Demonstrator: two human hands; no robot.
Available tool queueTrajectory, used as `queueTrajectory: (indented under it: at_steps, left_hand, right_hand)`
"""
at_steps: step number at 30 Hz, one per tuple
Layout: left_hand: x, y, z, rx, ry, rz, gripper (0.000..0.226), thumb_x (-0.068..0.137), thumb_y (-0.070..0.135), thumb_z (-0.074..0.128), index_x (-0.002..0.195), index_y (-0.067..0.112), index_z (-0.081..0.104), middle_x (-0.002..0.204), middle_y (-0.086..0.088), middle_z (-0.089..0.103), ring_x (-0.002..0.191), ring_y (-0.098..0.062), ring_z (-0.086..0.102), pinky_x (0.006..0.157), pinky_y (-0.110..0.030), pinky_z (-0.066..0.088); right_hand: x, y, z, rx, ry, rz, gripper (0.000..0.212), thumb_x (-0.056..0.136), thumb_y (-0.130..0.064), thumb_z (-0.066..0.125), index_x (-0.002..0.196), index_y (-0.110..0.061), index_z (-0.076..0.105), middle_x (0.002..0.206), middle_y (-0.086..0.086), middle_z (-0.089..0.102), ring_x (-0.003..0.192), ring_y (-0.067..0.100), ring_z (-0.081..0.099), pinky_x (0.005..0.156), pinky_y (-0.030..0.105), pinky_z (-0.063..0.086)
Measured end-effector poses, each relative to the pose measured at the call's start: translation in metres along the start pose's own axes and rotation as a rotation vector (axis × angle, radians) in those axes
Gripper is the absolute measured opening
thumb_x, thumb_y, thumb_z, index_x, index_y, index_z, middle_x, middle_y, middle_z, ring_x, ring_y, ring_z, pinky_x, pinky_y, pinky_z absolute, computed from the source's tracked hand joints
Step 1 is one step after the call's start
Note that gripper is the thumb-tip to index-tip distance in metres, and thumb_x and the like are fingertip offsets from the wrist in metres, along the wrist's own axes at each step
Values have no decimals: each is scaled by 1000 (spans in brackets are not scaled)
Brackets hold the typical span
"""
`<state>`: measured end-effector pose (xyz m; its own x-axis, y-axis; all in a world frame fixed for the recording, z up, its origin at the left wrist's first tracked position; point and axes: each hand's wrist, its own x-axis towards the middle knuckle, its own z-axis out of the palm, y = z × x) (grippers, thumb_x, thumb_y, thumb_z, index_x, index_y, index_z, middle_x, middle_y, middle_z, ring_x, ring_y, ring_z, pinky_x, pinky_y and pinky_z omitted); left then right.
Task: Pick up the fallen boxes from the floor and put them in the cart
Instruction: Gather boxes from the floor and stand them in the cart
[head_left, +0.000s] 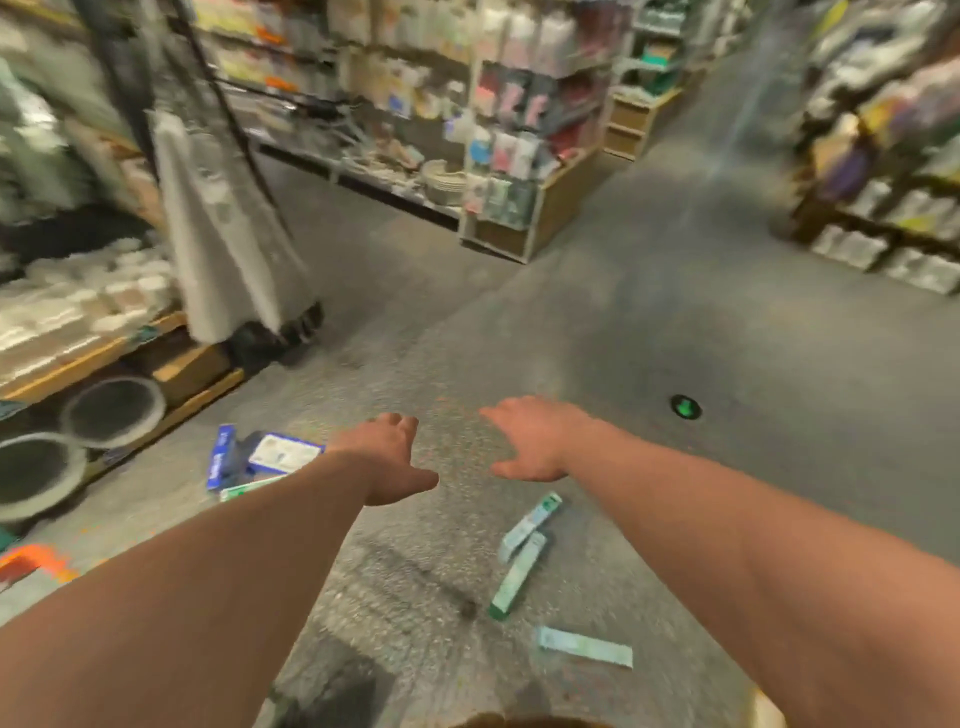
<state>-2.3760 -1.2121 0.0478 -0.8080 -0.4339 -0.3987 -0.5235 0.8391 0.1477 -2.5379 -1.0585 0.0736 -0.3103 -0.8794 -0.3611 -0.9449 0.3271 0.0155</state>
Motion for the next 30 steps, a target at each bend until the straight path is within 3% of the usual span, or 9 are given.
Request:
queueTrajectory:
  at_steps: [6, 13, 20, 23, 25, 30]
  left_hand:
    - [53, 133, 29, 65, -75, 135, 92, 83, 71, 54, 156, 21, 28, 154, -5, 40, 134, -29, 47, 102, -46, 47]
    - [95, 231, 87, 38, -189, 97, 90, 88, 66, 53, 158, 19, 23, 158, -8, 34, 138, -30, 44, 103, -46, 47]
    - [139, 206, 123, 23, -305, -40, 87, 89, 66, 54, 156, 18, 27, 153, -9, 40, 133, -31, 47, 101, -49, 47]
    - [183, 186, 141, 15, -328, -73, 74, 90, 65, 56, 147, 21, 38, 136, -3, 50, 116, -26, 56, 83, -43, 52]
    - [217, 175, 157, -3, -351, -95, 66, 90, 63, 58, 140, 24, 42, 124, 1, 53, 103, -22, 58, 70, -37, 49]
    - [302, 152, 222, 6, -419, -140, 59, 89, 60, 60, 131, 21, 44, 118, 0, 52, 97, -22, 54, 70, -40, 45]
  right_hand:
    - [-77, 118, 60, 114, -60, 166, 83, 92, -52, 65, 156, -13, 31, 147, 16, 48, 132, 36, 49, 108, 44, 44]
    - [-86, 218, 122, 142, -153, 137, 83, 92, -55, 63, 156, -12, 30, 148, 13, 47, 131, 33, 51, 105, 47, 48]
    - [-16, 244, 155, 173, -270, 82, 70, 97, -46, 60, 153, -13, 34, 140, 9, 52, 121, 28, 56, 100, 44, 51]
    - [29, 248, 178, 172, -289, 75, 68, 96, -45, 61, 150, -13, 37, 129, 7, 55, 110, 24, 58, 87, 38, 53]
    - [63, 253, 196, 195, -319, 75, 70, 97, -48, 58, 154, -15, 33, 138, 7, 51, 118, 24, 54, 95, 39, 51]
    - [156, 279, 264, 208, -446, 85, 82, 98, -45, 59, 161, -17, 15, 160, 8, 32, 142, 28, 38, 113, 46, 41]
